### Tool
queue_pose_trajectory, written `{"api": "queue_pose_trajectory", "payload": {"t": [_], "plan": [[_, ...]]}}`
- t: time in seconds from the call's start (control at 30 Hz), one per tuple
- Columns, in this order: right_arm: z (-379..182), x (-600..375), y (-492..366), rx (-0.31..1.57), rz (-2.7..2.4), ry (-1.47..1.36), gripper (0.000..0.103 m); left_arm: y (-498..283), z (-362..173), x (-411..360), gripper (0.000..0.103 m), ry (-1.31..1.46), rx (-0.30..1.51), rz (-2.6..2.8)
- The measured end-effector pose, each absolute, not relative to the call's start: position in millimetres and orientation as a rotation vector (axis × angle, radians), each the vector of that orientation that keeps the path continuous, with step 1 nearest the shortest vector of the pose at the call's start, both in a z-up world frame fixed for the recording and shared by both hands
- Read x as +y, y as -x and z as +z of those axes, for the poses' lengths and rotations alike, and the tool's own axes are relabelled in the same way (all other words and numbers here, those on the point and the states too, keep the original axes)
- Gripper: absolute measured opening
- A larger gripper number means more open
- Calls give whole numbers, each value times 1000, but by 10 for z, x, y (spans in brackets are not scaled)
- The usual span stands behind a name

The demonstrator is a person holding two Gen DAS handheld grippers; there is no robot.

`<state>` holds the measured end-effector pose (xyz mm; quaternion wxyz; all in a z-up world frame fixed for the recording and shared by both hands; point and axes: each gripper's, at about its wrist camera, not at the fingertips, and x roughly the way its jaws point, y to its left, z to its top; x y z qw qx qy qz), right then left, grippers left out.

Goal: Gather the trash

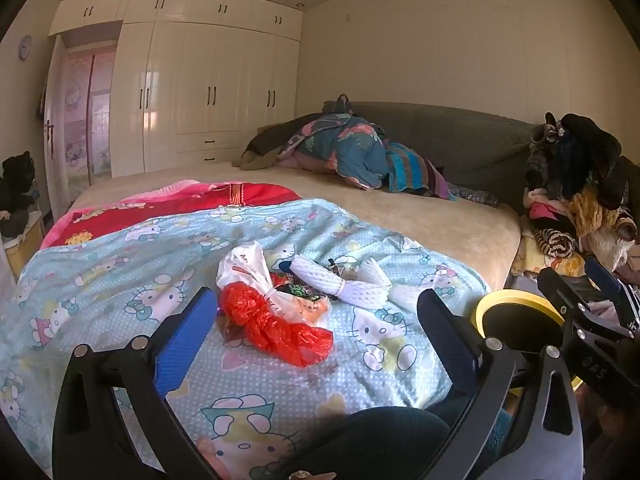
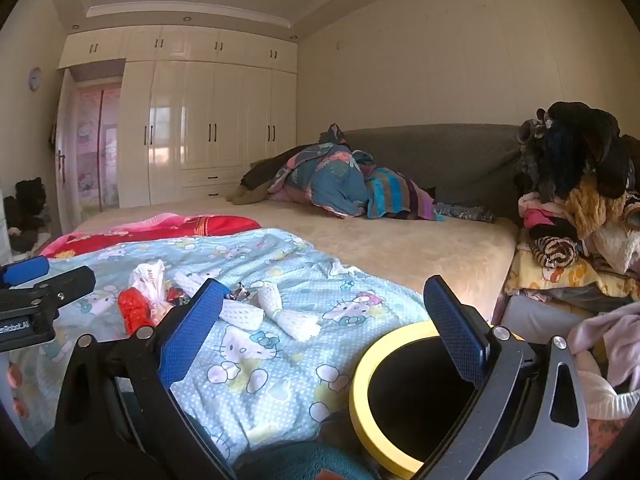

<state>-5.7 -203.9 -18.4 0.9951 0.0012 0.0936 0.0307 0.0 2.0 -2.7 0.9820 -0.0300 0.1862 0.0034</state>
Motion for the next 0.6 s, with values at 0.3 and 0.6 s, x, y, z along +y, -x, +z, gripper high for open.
{"api": "queue_pose_trajectory", "payload": {"t": [0.3, 0.6], "plan": [[-175, -2037, 56, 190, 60, -3, 93, 16, 17, 8, 97, 56, 369, 9], [-170, -2029, 62, 190, 59, -2, 93, 22, 22, 8, 97, 56, 366, 8]]}}
